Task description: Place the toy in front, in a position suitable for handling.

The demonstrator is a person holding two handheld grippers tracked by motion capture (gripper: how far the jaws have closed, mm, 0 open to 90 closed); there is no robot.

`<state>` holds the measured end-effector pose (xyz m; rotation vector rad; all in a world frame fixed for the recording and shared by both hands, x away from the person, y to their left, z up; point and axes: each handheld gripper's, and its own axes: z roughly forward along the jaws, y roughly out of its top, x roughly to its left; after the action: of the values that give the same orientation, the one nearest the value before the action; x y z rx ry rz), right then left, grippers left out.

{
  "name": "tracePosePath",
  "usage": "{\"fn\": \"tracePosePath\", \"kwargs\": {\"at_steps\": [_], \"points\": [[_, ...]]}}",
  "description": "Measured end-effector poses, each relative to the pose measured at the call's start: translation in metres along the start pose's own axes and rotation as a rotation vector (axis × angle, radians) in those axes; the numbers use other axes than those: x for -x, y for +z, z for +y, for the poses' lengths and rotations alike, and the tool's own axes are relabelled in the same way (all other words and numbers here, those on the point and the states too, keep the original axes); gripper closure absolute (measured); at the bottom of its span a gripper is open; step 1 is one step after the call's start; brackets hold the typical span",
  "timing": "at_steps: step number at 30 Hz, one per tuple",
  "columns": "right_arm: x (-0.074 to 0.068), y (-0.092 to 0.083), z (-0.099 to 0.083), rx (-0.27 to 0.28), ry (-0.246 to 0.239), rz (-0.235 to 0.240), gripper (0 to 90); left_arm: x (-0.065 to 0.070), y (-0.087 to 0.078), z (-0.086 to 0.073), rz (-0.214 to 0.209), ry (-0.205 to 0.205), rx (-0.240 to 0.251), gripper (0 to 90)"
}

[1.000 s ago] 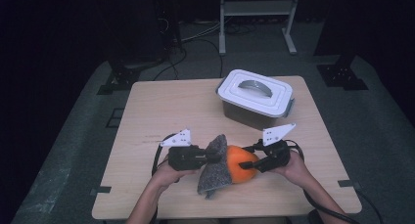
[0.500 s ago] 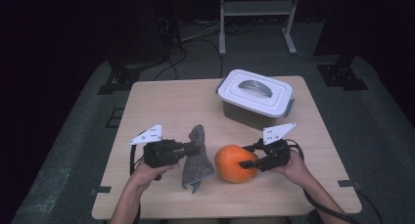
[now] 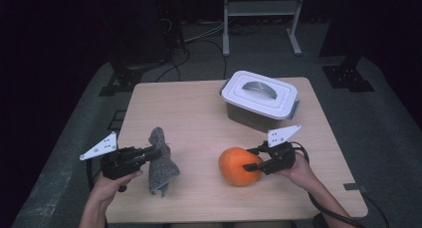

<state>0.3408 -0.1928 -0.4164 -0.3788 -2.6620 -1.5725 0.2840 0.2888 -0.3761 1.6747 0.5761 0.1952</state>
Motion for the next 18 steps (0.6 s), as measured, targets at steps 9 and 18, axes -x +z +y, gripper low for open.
{"fn": "tracePosePath", "kwargs": {"at_steps": [9, 18], "points": [[0.0, 0.001, 0.0, 0.003, 0.0, 0.001, 44.3, -0.01, -0.041, -0.015, 0.078, -0.033, 0.0, 78.9], [0.0, 0.0, -0.001, 0.006, 0.003, 0.003, 44.3, -0.019, -0.061, -0.031, 0.115, -0.067, -0.02, 78.2]]}}
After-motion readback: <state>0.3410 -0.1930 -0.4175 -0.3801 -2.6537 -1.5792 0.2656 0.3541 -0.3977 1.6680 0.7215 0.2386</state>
